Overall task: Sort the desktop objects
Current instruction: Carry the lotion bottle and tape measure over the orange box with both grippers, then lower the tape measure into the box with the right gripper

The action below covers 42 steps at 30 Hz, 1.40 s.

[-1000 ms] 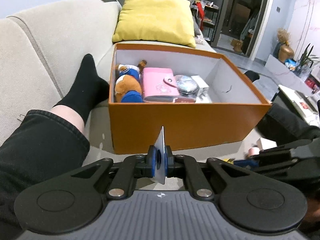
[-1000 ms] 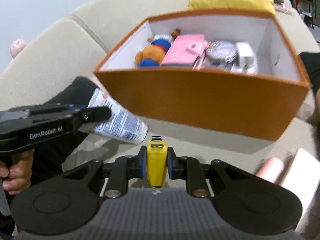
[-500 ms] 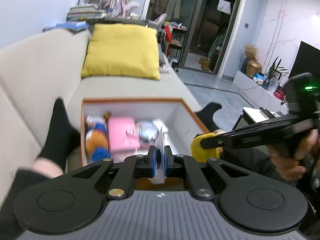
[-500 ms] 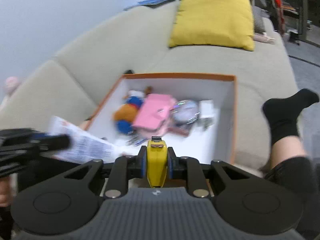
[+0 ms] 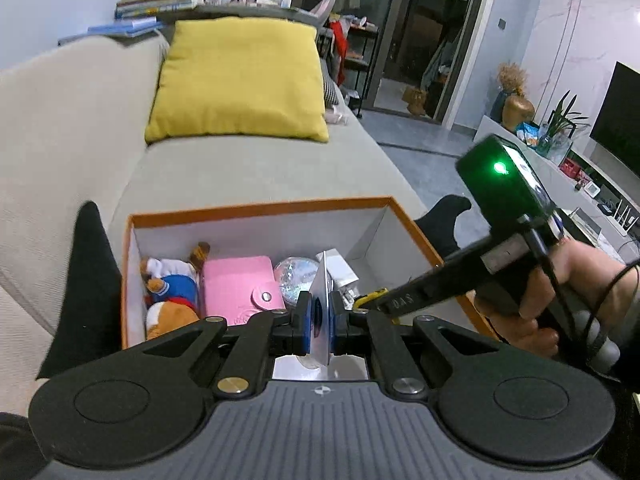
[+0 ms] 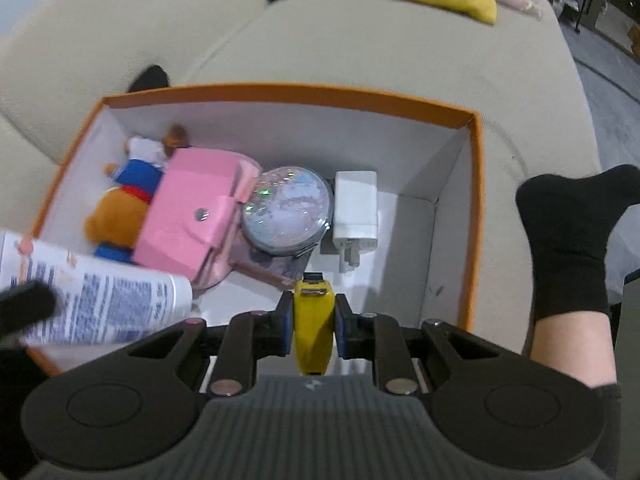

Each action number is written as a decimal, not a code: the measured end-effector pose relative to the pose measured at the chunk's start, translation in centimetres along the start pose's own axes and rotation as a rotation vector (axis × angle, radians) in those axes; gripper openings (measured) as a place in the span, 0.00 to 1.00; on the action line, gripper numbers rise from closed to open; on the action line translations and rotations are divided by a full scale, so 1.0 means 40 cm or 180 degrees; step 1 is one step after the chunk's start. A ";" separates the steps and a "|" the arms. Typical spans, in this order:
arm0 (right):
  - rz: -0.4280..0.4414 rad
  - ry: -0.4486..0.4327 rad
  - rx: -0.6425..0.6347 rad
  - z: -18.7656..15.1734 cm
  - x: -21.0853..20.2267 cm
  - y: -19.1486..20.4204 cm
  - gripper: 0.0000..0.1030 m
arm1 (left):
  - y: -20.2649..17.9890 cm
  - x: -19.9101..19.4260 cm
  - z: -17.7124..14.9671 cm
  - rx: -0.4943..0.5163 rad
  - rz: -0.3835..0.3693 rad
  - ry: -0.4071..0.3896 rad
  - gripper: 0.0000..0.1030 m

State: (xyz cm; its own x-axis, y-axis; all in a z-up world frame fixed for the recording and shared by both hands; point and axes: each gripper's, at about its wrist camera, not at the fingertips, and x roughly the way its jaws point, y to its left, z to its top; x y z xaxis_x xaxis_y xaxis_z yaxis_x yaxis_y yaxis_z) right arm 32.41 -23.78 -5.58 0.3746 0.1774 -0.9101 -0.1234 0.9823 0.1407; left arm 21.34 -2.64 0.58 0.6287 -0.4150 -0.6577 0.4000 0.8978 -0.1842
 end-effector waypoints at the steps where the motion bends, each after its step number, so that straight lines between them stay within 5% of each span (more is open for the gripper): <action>1: -0.0010 0.0023 0.0003 0.007 0.009 -0.001 0.20 | 0.005 0.009 -0.001 -0.0001 -0.0009 0.0013 0.08; 17: 0.0079 0.0364 0.0103 0.057 0.086 -0.013 0.20 | 0.041 0.088 -0.008 -0.0031 -0.0156 0.0134 0.08; 21: -0.0045 0.0437 0.0005 0.059 0.086 -0.001 0.22 | 0.042 0.089 -0.011 -0.0024 -0.0155 0.0133 0.08; 30: -0.0391 0.0571 -0.0469 0.050 0.078 0.059 0.43 | 0.039 0.086 -0.008 -0.0022 -0.0175 0.0122 0.08; 42: -0.0662 0.0563 -0.0941 0.062 0.082 0.098 0.45 | 0.035 0.074 -0.004 -0.0011 -0.0189 0.0084 0.08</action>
State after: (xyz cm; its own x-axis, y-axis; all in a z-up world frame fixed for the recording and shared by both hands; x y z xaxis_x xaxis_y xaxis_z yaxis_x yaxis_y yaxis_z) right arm 35.42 -19.19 -7.04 0.2586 -0.0617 -0.9640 -0.3304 0.9321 -0.1483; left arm 23.65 -2.60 -1.75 0.5861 -0.4636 -0.6645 0.4337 0.8722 -0.2260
